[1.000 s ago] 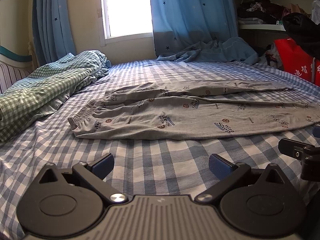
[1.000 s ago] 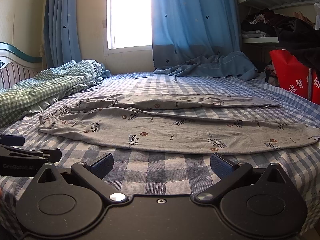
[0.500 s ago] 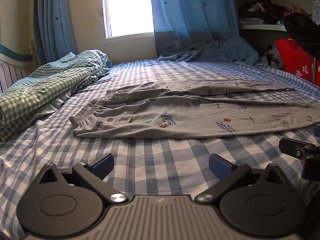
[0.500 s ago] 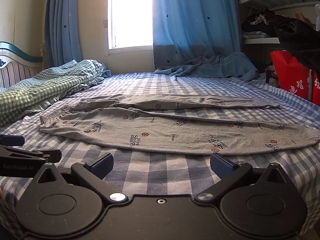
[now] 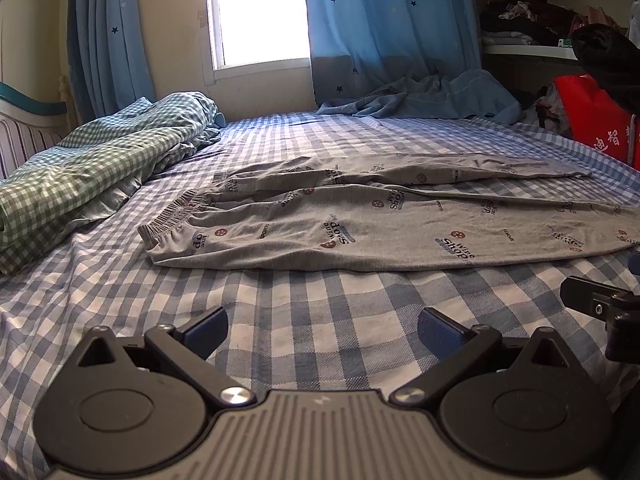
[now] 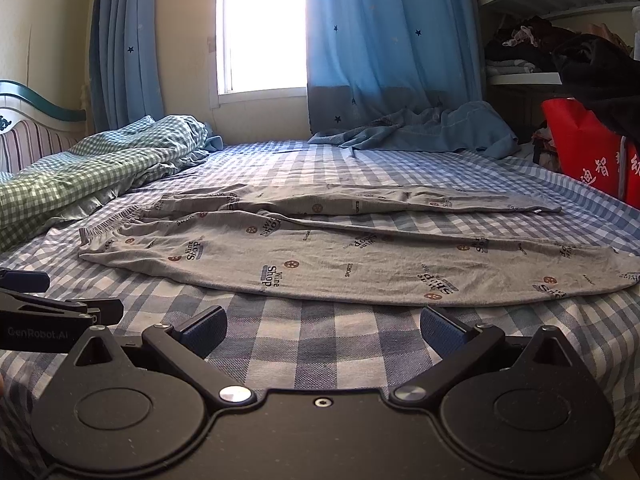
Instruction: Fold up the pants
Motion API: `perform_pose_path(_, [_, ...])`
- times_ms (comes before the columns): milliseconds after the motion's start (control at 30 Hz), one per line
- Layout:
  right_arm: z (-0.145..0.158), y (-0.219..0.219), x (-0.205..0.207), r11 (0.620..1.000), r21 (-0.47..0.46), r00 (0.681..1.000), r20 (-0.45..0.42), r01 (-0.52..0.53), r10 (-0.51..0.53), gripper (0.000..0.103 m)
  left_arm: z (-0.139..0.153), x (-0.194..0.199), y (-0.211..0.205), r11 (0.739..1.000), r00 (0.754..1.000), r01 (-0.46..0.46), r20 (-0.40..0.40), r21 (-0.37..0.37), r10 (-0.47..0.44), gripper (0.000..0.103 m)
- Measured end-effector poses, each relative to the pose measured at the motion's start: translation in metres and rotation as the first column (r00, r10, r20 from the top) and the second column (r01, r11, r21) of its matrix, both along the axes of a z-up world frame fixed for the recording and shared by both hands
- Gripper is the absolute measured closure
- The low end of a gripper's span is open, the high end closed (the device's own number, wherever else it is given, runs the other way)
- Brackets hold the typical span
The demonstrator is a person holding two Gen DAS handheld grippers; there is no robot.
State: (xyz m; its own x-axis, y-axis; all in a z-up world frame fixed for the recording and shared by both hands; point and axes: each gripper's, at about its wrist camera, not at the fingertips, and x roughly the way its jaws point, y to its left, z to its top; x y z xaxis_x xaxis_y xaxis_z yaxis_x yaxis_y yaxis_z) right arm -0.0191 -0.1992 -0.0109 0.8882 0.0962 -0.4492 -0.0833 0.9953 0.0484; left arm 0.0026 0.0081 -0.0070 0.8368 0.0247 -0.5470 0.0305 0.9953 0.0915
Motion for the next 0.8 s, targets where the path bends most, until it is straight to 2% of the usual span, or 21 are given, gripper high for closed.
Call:
perform_pose_path(367, [0.003,0.004,0.025,0.999,-0.022,0.999,-0.037,-0.028,0.027,0.001,0.002,0.031,0.008,0.999,0.996,-0.044,-0.082,0.014,0.045,0.000])
perform_pose_path(533, [0.011,0.002,0.057,0.997,-0.007,0.995,-0.058,-0.076,0.075,0.001,0.017,0.062,0.019,0.997,0.994,-0.066,-0.082,0.030,0.068,0.000])
perform_pose_path(733, [0.030,-0.006,0.107,0.993,-0.018,0.990,-0.077,-0.118,0.116,0.001,0.044,0.112,0.037,0.994,0.996,-0.075,-0.040,0.085,0.079,0.000])
perform_pose_path(800, [0.039,-0.009,0.122,0.991,-0.037,0.990,-0.069,-0.127,0.124,0.000,0.054,0.134,0.045,0.994,0.997,-0.074,-0.029,0.083,0.077,0.000])
